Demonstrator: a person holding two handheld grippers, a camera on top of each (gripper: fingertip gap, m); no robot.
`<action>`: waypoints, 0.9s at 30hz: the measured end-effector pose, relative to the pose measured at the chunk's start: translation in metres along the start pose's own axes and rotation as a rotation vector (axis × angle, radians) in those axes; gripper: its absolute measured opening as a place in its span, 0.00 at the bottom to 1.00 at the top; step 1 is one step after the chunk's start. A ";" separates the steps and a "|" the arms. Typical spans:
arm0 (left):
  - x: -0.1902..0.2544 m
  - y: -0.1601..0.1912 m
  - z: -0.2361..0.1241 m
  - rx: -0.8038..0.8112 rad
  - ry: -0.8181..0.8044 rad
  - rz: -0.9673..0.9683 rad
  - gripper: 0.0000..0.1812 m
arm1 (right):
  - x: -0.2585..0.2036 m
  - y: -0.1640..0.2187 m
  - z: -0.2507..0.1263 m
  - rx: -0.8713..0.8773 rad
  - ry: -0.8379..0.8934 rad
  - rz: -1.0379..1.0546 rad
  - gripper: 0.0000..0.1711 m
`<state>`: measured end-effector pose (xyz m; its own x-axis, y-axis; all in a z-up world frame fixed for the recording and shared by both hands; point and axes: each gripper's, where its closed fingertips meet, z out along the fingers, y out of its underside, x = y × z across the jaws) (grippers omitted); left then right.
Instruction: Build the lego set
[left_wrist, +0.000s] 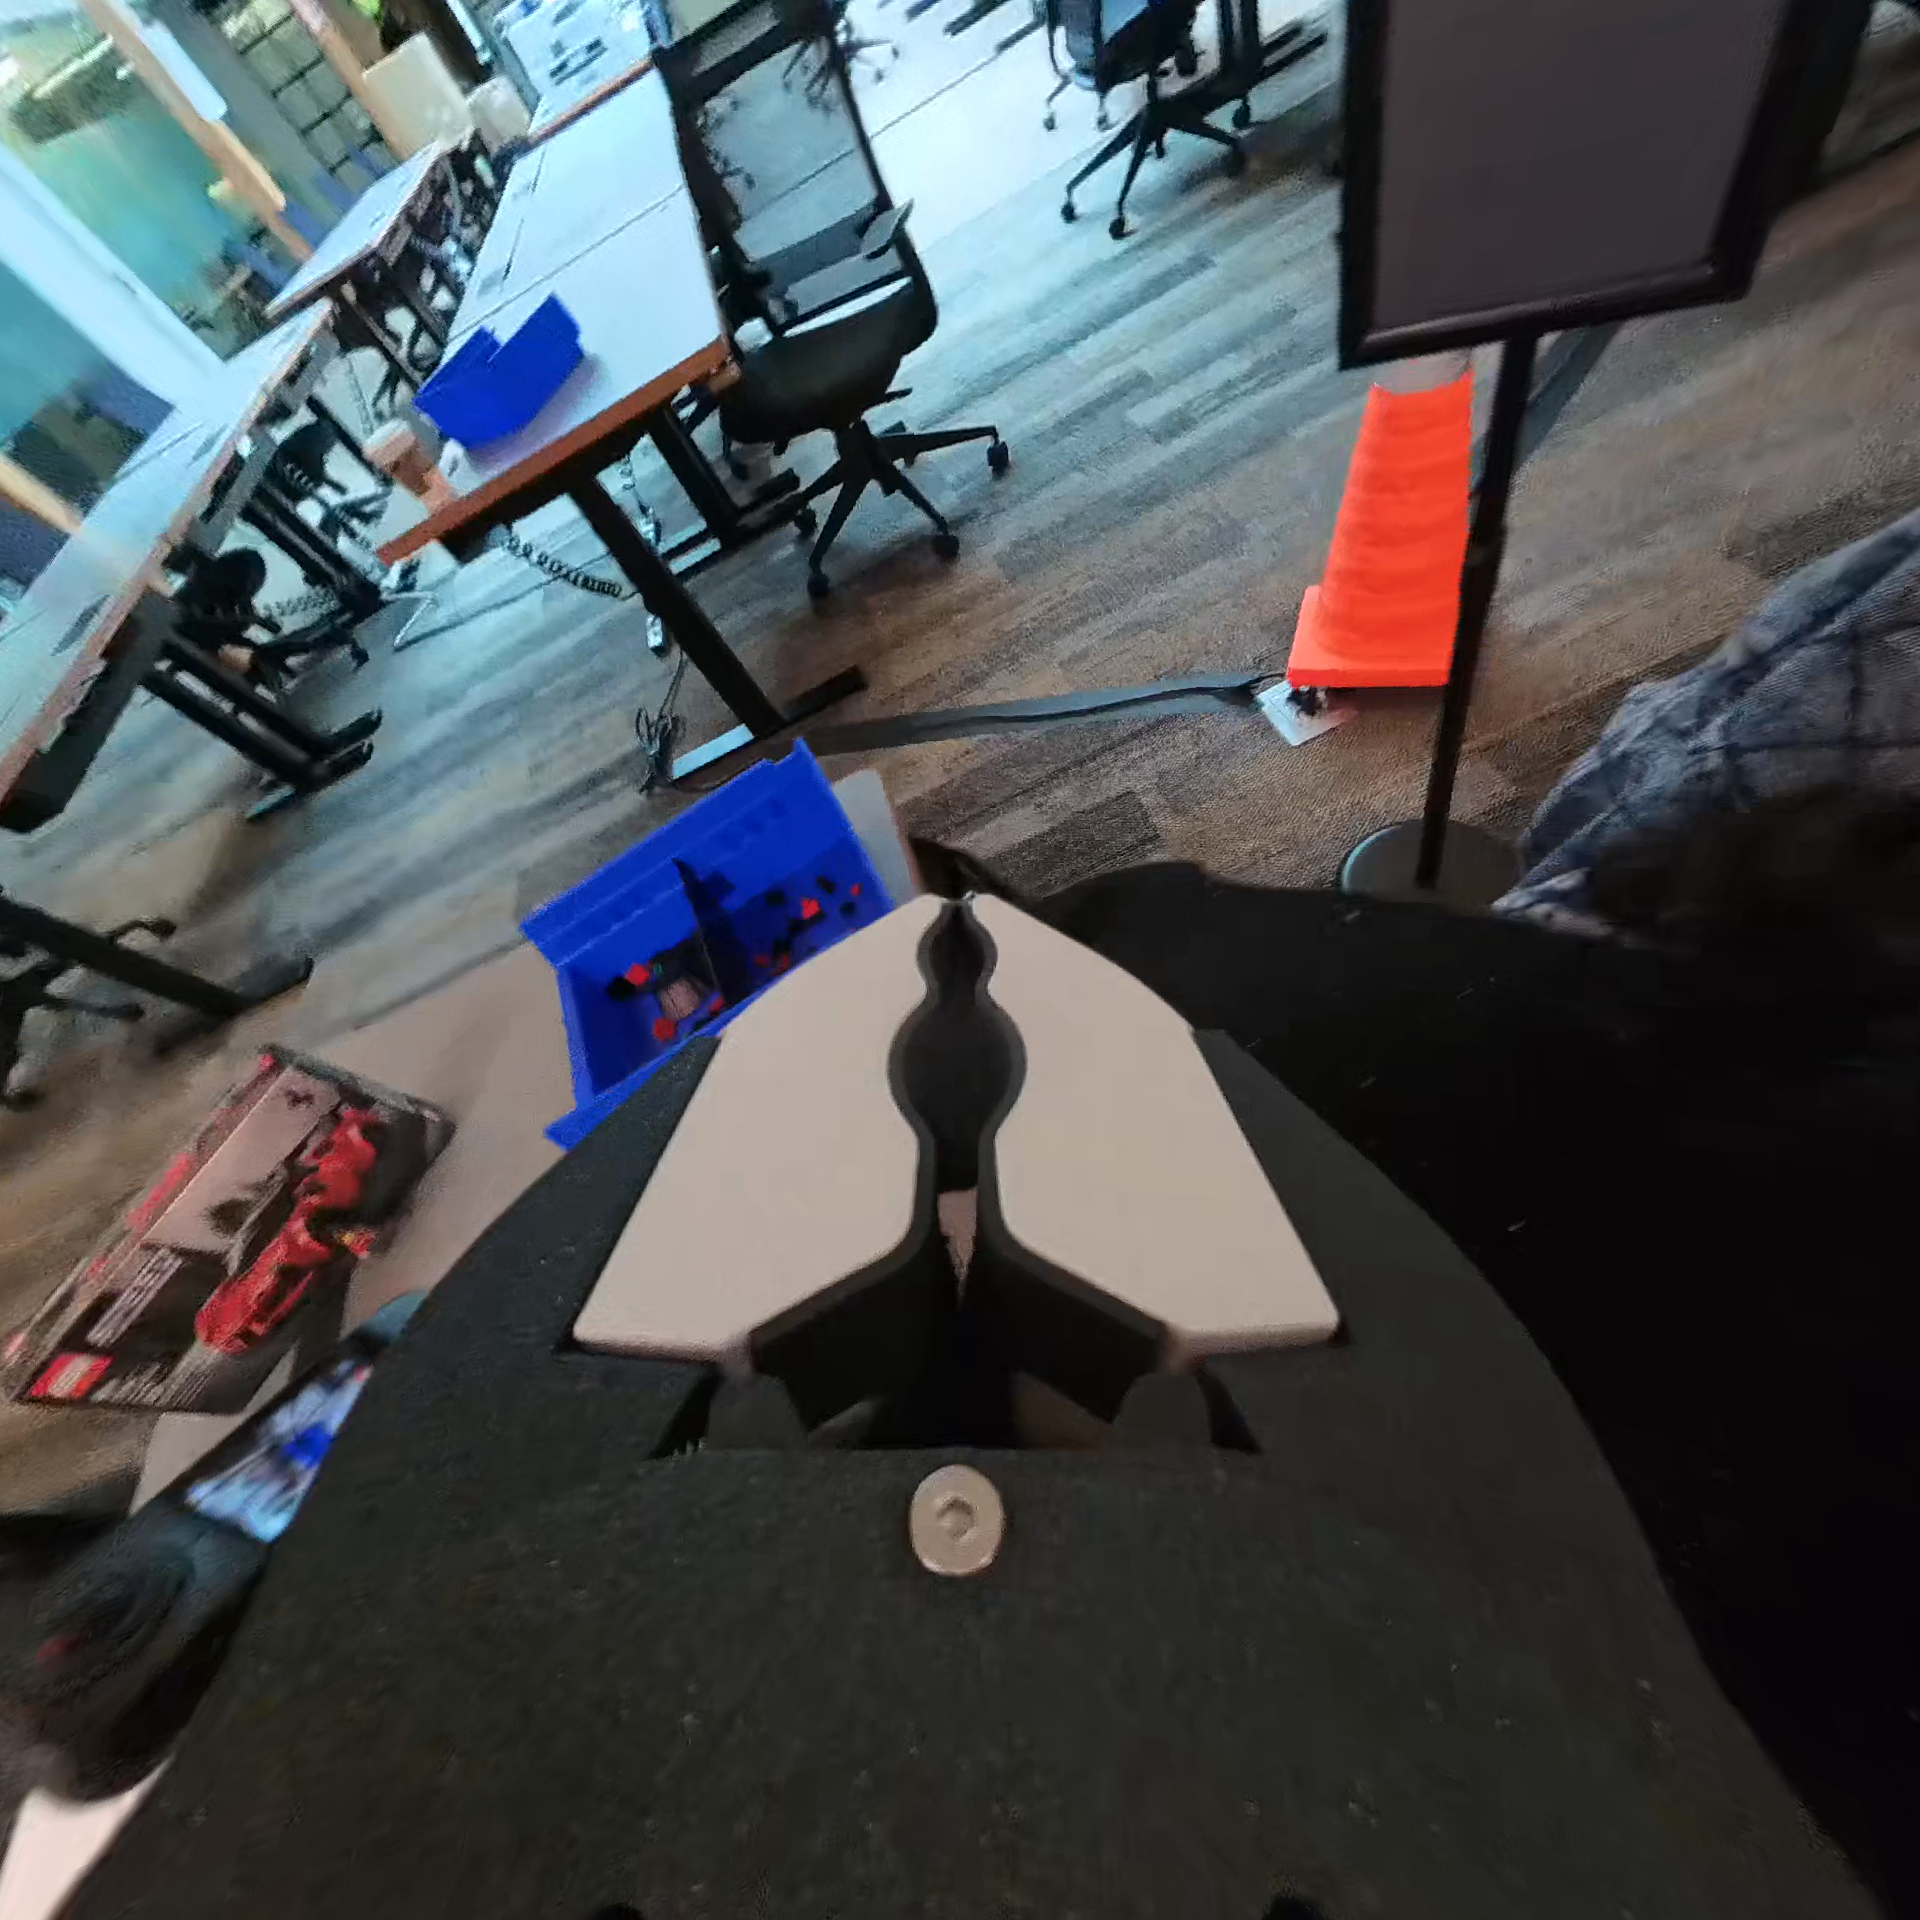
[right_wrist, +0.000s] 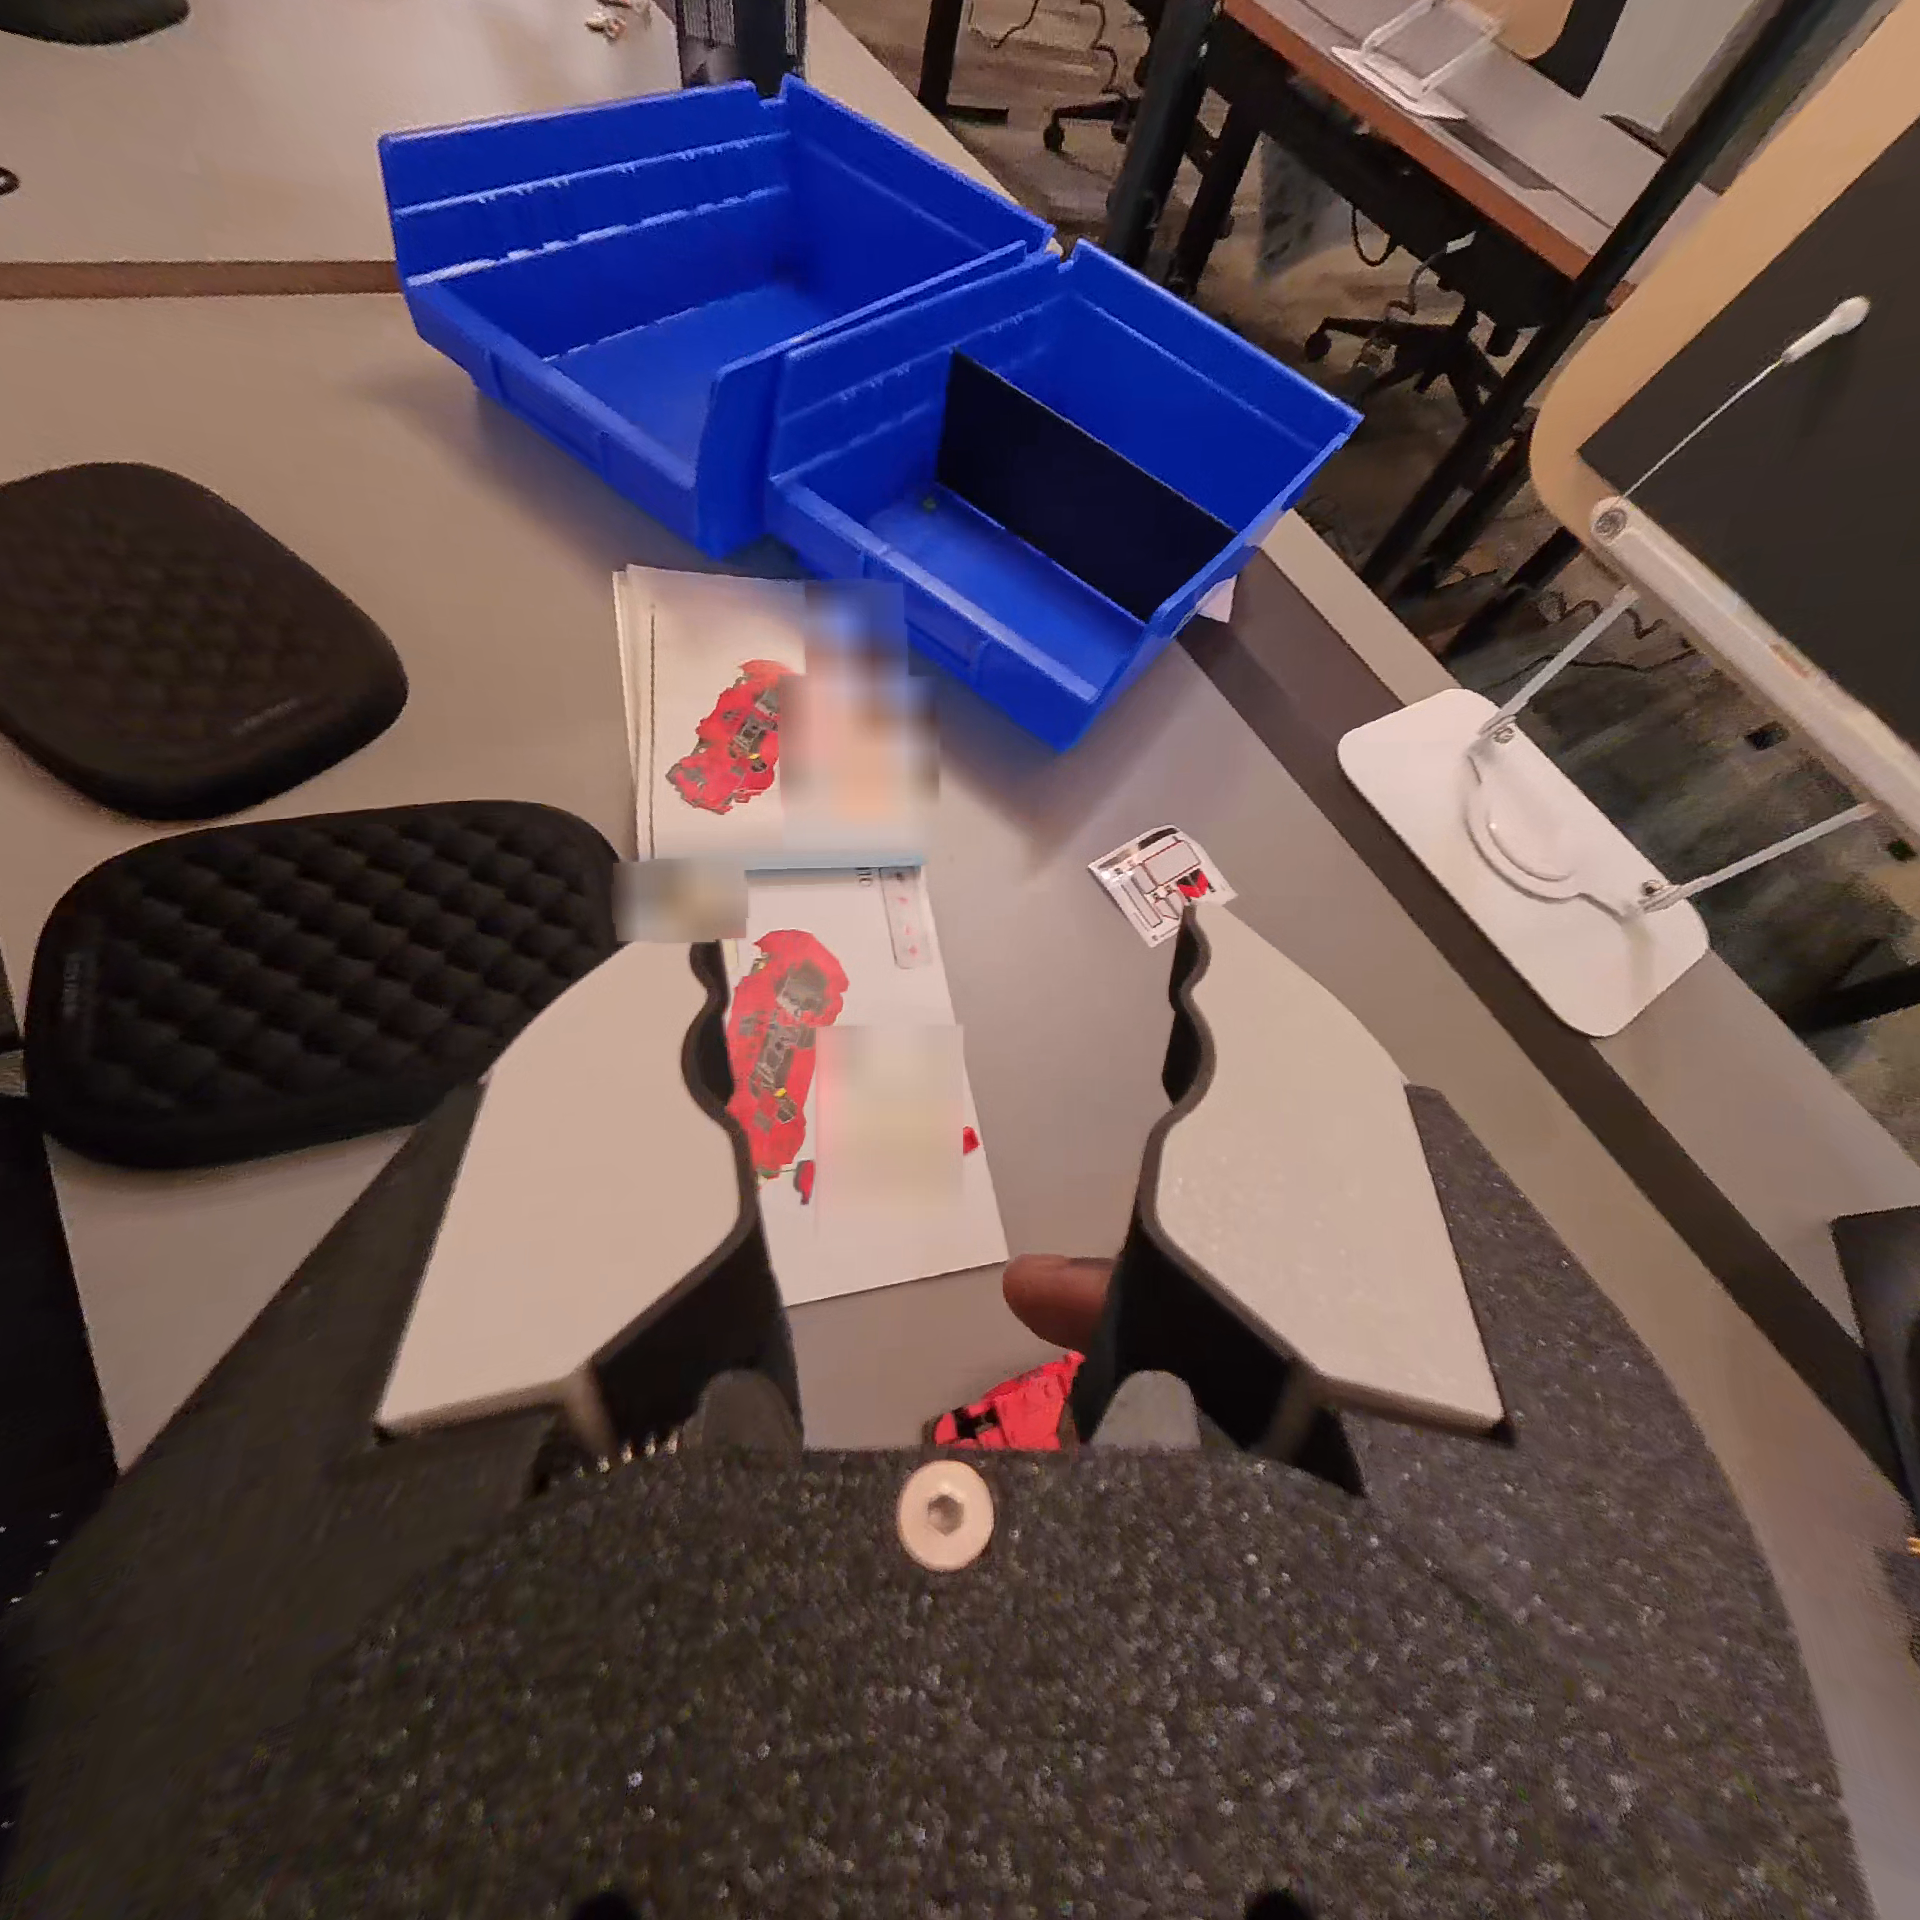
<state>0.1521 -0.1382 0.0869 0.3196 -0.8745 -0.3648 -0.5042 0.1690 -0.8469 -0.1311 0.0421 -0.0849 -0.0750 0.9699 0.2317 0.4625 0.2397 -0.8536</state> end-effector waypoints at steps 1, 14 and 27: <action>-0.012 0.009 0.000 -0.013 -0.026 0.005 0.00 | -0.001 0.002 0.000 0.007 -0.005 0.018 0.49; -0.210 0.309 -0.156 0.320 -0.499 -0.784 0.00 | 0.009 0.083 -0.016 0.392 -0.059 0.167 0.00; -0.160 0.437 -0.155 0.131 -0.775 -0.854 0.02 | -0.072 0.168 0.055 -0.199 -0.238 0.235 0.14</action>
<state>-0.2439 0.0047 -0.1651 0.9441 -0.2213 0.2442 0.1852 -0.2565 -0.9486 -0.0965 0.0149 -0.2707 -0.1385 0.9859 -0.0940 0.6523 0.0194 -0.7577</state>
